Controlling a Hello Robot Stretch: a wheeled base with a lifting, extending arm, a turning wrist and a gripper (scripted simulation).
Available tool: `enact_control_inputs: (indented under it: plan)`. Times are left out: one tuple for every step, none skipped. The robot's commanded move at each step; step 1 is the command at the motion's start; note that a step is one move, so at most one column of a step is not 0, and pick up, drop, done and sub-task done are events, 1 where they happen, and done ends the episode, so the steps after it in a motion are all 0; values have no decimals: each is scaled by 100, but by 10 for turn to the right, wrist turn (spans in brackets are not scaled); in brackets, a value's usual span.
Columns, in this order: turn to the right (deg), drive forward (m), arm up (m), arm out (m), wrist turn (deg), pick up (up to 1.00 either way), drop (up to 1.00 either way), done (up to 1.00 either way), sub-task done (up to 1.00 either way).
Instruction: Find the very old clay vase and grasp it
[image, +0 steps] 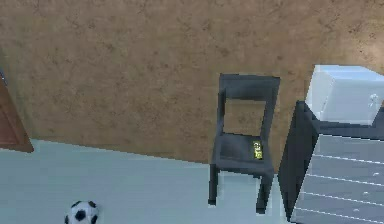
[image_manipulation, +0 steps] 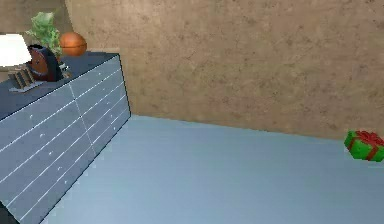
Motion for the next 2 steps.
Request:
enact_control_inputs:
  plan:
    - [0,40,0,0,0,0,0,0,0]
    - [-240,0,0,0,0,0,0,0,0]
